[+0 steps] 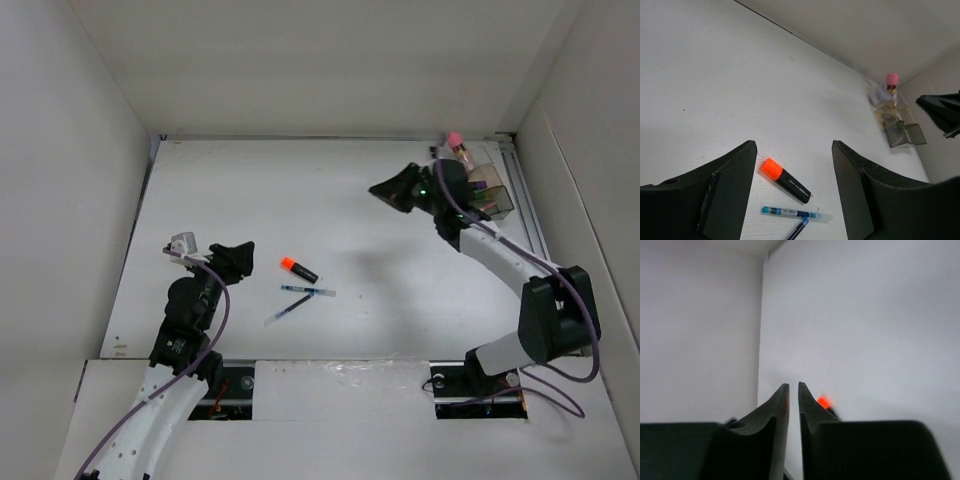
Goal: Sort the stationery into containers
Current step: Pick up the pen from the center of the board, then place the pen in the storage box.
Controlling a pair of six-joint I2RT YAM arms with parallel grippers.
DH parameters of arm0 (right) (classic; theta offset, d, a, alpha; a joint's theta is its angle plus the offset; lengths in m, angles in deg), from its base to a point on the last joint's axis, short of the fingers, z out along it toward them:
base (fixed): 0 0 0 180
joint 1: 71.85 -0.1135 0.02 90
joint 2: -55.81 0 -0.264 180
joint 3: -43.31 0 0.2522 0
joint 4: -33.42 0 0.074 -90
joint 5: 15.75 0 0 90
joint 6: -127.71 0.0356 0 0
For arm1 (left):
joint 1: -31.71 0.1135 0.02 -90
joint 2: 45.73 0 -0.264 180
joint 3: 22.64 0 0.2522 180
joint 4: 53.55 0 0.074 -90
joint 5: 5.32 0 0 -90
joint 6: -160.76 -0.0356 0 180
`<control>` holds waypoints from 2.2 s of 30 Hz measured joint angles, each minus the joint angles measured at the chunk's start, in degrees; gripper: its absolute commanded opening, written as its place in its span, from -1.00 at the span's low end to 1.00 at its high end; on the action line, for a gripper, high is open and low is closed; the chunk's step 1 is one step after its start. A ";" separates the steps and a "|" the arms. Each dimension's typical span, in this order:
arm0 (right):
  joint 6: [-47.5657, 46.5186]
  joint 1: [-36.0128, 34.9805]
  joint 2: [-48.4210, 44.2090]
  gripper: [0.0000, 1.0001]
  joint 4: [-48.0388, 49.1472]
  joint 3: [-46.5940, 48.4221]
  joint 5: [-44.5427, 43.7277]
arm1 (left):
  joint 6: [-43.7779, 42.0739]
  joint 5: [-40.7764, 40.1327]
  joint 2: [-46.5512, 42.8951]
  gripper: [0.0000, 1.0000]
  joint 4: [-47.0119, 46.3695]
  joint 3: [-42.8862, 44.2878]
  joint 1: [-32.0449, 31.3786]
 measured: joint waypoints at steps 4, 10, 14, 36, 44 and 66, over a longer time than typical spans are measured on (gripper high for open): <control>-10.99 -13.55 4.87 0.22 -9.77 7.54 -0.13 | 0.00 -0.28 -0.02 0.15 0.00 0.00 0.00; -23.47 -31.52 14.01 0.50 -22.95 17.20 -10.21 | 0.02 -0.35 -0.04 0.21 0.00 0.00 0.00; -27.61 -38.36 21.31 0.53 -28.81 21.11 -16.83 | 0.00 -0.66 -0.09 0.21 0.04 0.00 0.00; -35.67 -42.73 36.83 0.54 -39.08 32.59 -33.00 | 0.07 -5.40 -6.43 0.26 3.54 0.00 0.00; -37.16 -42.73 39.01 -0.82 -39.95 35.21 -36.09 | 0.15 -6.32 -7.26 0.26 4.11 0.00 0.00; -13.53 -0.22 13.66 -1.00 -20.33 21.70 -19.50 | 0.15 -1.62 0.37 0.28 1.70 0.02 0.00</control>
